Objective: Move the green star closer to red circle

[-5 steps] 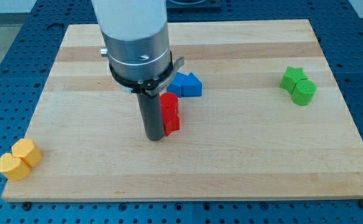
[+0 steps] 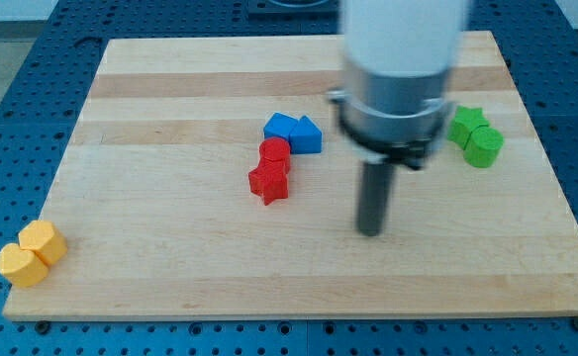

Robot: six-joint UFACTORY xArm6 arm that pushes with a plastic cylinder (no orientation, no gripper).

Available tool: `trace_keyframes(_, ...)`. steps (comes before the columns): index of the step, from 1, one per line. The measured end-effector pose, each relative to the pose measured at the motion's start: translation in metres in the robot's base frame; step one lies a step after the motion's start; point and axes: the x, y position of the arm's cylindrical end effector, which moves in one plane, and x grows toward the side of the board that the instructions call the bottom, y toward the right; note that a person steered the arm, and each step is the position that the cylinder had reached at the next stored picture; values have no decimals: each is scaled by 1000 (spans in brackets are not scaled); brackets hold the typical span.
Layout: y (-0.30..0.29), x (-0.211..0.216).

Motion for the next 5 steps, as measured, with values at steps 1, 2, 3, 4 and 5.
trace_keyframes(1,97,-31)
trace_keyframes(2,163,-79)
trace_keyframes(3,179,-112)
trace_keyframes(4,168,-119)
trace_keyframes(5,147,-134)
